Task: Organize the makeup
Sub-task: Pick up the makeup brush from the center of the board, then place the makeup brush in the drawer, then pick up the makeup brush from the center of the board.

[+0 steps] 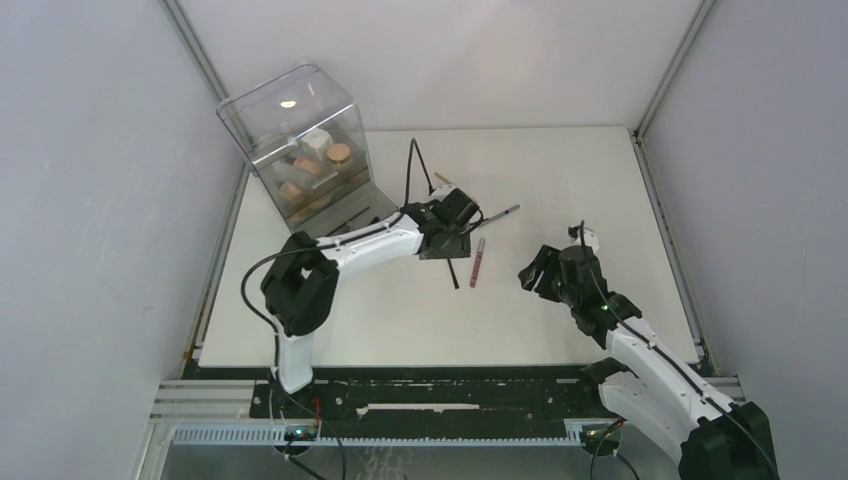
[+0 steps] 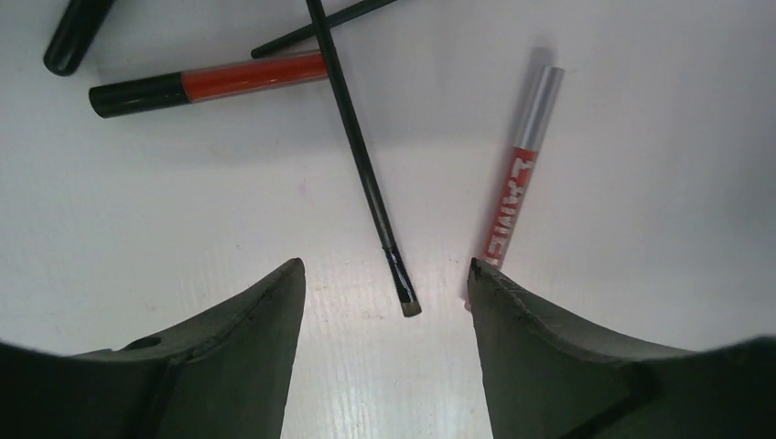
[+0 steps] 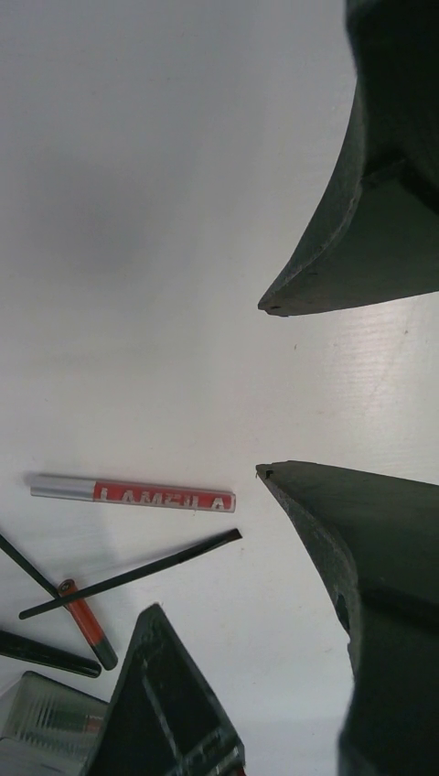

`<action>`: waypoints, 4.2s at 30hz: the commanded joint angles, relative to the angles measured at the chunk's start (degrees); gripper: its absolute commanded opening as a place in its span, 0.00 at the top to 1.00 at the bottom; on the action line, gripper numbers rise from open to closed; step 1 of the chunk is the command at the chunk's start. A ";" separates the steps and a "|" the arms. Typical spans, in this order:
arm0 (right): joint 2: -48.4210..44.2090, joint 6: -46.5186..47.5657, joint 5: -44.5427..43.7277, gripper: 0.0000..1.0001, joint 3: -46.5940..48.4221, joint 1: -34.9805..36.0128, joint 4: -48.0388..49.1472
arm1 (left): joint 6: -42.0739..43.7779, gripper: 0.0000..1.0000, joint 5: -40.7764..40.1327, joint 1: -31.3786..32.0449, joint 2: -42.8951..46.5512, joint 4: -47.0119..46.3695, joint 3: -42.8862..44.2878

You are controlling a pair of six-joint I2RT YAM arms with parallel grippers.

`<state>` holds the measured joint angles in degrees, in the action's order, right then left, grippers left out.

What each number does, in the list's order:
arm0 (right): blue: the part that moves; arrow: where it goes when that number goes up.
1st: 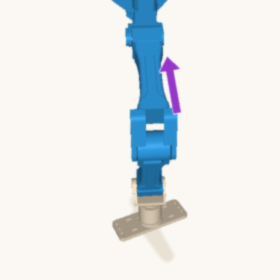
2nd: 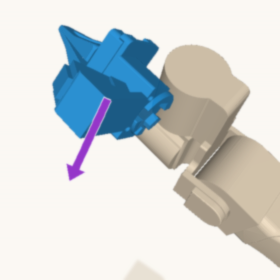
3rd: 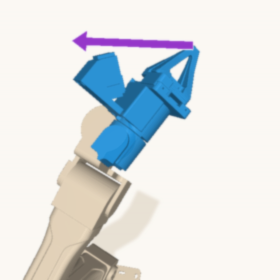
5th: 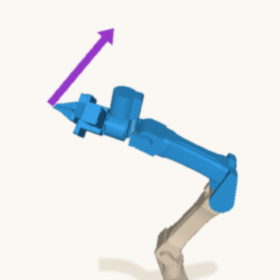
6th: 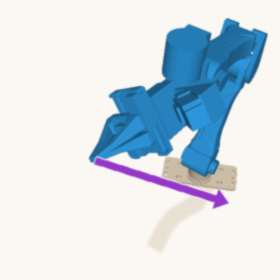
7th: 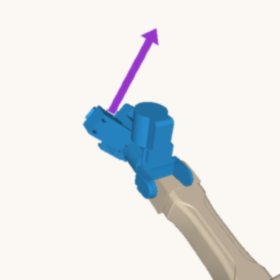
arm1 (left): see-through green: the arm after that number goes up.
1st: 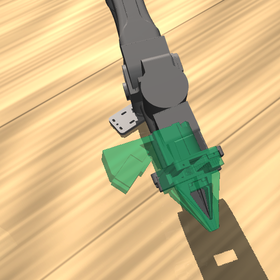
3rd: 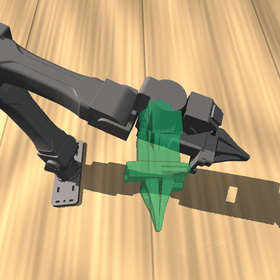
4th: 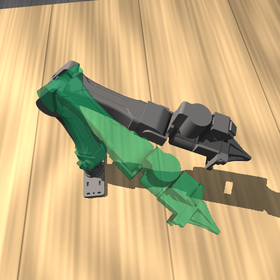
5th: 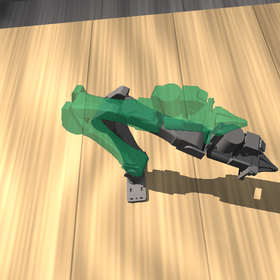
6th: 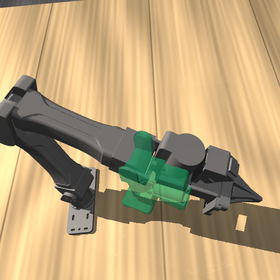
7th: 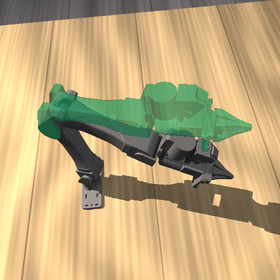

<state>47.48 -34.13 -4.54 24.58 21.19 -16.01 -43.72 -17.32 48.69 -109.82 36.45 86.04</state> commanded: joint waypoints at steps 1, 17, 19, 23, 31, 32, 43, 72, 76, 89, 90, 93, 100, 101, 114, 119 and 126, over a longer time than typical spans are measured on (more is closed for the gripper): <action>-1.75 1.19 -1.61 0.33 1.11 -0.48 -0.39 | -5.30 0.31 -0.80 0.01 -2.41 -0.96 1.39; -1.37 0.67 -0.14 0.33 0.79 -0.71 0.47 | -4.83 0.61 -3.62 -0.87 -14.46 1.28 9.19; -1.26 0.53 0.02 0.33 0.81 -0.71 0.68 | -4.96 0.69 -3.34 -0.87 -14.57 1.45 9.15; -0.66 0.49 0.40 0.33 0.78 -0.71 1.07 | -4.53 0.79 -5.89 -0.87 -12.02 2.50 7.70; 1.07 0.35 1.63 0.33 0.76 -0.72 2.98 | 3.96 0.99 -12.84 -0.96 0.94 1.01 2.23; 1.11 0.33 1.66 0.33 0.76 -0.76 2.92 | 7.47 1.00 -14.30 -0.95 2.55 0.34 2.28; 1.20 0.32 1.57 0.33 0.81 -0.73 3.10 | 60.88 0.95 -29.95 -4.19 13.71 -12.53 -8.49; 0.97 -0.53 1.84 0.33 0.82 -0.89 2.81 | 49.81 0.24 -13.91 -11.40 12.60 -6.73 -2.56; 0.76 -0.42 1.91 0.33 0.82 -0.91 2.69 | 45.50 0.23 -4.72 -11.33 8.76 -3.66 3.24; -3.84 0.18 -0.73 0.33 0.64 -1.07 -1.57 | 44.99 0.31 5.91 -14.92 -13.05 2.67 22.68; -3.62 0.26 -0.61 0.33 0.69 -1.13 -1.19 | 44.85 0.32 6.27 -15.26 -13.75 3.19 23.22; -2.76 -0.26 0.09 0.33 0.72 -1.24 -0.14 | 44.99 0.34 7.50 -16.00 -15.95 4.92 24.68; -1.92 -1.14 0.78 0.33 0.60 -1.33 0.58 | 44.09 0.45 11.34 -16.79 -20.06 5.16 25.53; -2.06 -1.10 0.59 0.33 0.56 -1.35 0.32 | 43.74 0.47 11.54 -17.05 -20.50 4.67 25.38; -4.07 -1.01 -0.17 0.33 0.47 -1.50 -1.51 | 42.99 0.84 10.97 -17.94 -23.33 5.63 26.70; -4.24 -1.05 -0.04 0.33 0.44 -1.51 -1.55 | 45.65 0.86 6.61 -17.88 -19.63 5.35 26.87; -4.50 -1.10 -0.13 0.33 0.45 -1.51 -1.86 | 49.99 0.88 1.38 -16.84 -11.65 5.83 25.10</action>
<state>43.92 -34.81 -4.23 24.58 20.08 -17.87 2.72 -11.38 31.11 -131.79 43.00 111.33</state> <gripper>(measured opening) 0.671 0.170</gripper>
